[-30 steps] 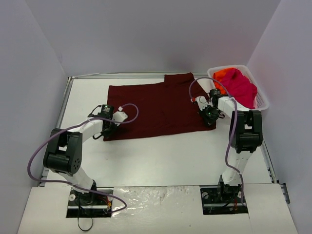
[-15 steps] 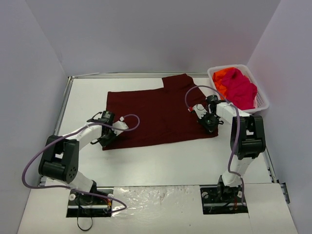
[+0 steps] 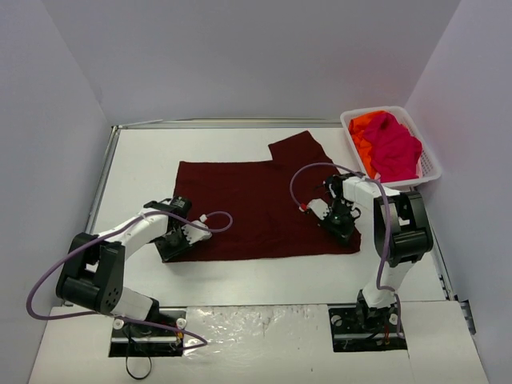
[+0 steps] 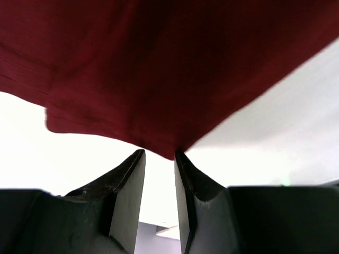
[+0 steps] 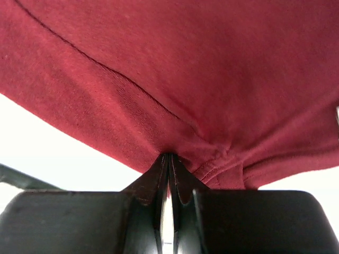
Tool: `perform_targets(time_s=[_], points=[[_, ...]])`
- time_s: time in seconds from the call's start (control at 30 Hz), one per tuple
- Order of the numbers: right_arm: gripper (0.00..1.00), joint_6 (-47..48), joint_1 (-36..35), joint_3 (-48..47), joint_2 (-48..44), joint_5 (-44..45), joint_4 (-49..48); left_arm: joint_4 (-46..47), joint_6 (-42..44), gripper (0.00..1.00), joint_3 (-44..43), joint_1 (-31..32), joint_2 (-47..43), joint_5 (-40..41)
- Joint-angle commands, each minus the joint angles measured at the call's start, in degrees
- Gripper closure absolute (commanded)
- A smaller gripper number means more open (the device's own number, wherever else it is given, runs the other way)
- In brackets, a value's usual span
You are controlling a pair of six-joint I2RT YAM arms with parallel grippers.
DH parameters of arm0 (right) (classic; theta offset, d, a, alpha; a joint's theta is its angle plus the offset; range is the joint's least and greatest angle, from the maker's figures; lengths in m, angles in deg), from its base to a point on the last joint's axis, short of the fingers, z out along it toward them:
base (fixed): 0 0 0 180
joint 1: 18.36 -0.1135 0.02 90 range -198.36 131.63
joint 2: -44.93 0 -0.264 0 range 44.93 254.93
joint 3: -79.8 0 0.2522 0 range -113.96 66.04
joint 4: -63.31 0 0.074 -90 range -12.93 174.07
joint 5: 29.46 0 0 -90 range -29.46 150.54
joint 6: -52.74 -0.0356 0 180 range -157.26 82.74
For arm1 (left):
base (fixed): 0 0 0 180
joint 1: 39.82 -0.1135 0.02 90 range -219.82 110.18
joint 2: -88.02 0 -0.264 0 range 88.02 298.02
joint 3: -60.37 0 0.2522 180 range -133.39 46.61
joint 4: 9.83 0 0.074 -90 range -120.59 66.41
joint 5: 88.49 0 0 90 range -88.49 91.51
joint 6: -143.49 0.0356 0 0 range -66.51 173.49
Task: Fold and stack the t-shirts
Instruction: Fold the flattened tshirt in 1/3 of the way, then grap the side of the flattened tshirt furthest away from the robot with both arms
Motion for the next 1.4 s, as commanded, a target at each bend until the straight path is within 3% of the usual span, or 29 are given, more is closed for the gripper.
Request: perform_targets(time_s=[0.0, 0.2, 0.33, 0.57, 0.67, 0.8, 0.93, 1.0, 1.07, 1.3, 1.37], points=[[1.0, 0.0, -0.9, 4.5, 3.6, -5.0, 10.0, -5.3, 1.9, 0.72, -0.3, 0.6, -1.8, -0.7], [0.96, 1.8, -0.9, 2.9, 3.2, -7.4, 13.6, -7.0, 1.8, 0.72, -2.4, 0.7, -2.6, -0.6], [0.89, 2.7, -0.8, -3.0, 1.0, -8.8, 17.1, -11.1, 1.9, 0.71, -7.8, 0.7, -6.0, -1.2], [0.61, 4.0, 0.3, -19.3, 1.5, -10.8, 24.0, -20.1, 2.5, 0.67, -22.7, 0.7, -9.5, -4.4], [0.58, 3.1, 0.9, -27.0, 1.4, -9.9, 25.9, -20.2, 2.6, 0.66, -27.8, 0.6, -10.7, -4.3], [0.55, 2.7, 1.3, -35.3, 2.5, -7.9, 25.6, -13.2, 0.4, 0.63, -30.3, 0.0, -10.6, -1.5], [0.54, -2.2, 4.9, -41.7, 6.6, -11.8, 17.4, 9.1, -6.0, 0.59, -25.6, -5.6, -8.8, -2.0], [0.54, -4.7, 5.5, -43.2, 9.3, -14.3, 12.2, 15.5, -8.2, 0.58, -25.0, -8.9, -3.4, -7.0], [0.54, -6.2, 5.6, -45.6, 13.8, -15.1, 10.7, 16.3, -9.8, 0.56, -28.0, -10.7, 5.5, -12.4], [0.55, -8.4, 5.4, -54.8, 22.3, -18.9, 11.3, 9.1, -17.3, 0.5, -54.2, -20.6, 32.2, -36.4], [0.55, -8.2, 5.4, -54.5, 22.6, -19.2, 11.3, 7.5, -17.5, 0.49, -62.3, -21.1, 38.5, -38.0]])
